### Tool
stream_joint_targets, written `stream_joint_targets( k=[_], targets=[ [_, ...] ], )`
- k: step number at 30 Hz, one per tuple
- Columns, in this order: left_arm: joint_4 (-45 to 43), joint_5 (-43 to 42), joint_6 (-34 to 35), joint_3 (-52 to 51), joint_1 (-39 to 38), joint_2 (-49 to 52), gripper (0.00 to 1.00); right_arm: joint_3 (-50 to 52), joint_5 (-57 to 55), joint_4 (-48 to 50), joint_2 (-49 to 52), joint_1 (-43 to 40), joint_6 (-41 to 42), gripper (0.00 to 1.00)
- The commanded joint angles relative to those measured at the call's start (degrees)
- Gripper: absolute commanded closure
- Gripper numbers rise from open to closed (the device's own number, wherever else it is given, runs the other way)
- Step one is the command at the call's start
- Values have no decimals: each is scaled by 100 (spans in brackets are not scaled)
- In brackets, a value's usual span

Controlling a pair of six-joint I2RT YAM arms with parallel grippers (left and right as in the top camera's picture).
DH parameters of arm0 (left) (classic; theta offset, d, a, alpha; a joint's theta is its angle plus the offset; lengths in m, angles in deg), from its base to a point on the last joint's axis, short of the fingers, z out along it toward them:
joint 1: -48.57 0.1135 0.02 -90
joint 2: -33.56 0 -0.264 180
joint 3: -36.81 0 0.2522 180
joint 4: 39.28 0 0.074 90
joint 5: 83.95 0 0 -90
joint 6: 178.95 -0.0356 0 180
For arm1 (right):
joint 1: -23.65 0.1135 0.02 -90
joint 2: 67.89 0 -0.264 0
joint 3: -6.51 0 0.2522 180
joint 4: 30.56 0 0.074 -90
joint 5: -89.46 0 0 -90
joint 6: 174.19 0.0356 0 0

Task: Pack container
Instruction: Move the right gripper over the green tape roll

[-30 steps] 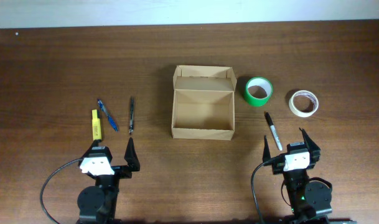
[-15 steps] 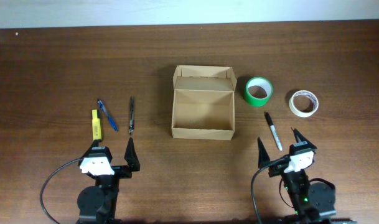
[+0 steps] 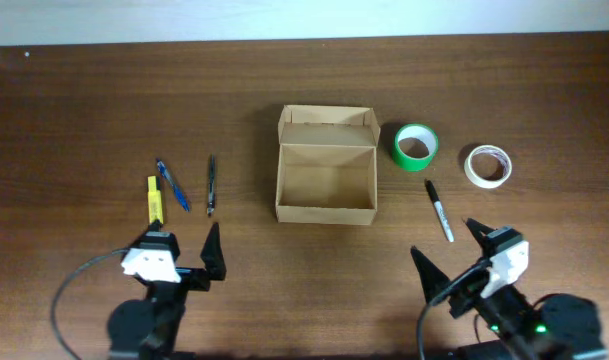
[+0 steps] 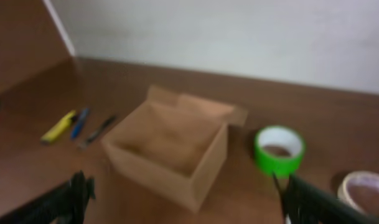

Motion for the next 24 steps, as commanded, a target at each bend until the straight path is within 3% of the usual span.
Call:
stream_joint_targets(
  k=[1,11,16,21,24],
  targets=[
    [184,-286,-306,1043,24,533,1,-1237,457,-640,732,-37,68,1],
    [2177,-957,-306,4317,-2,3032,1,-4328,1388,-4212,3143,-37,68,1],
    [2868,-1482,-302,5305,-2,3952,1,-4535,1508,-5101,3600,-37,66,1],
    [2931,-2087,-420,5407,-2,4188,1,-4551,1537,-5329,3744,-37,-122,1],
    [3084,-2076,-723,5407,-2,4258,0,-4695,813,-5348,3744,-37,212,1]
  ],
)
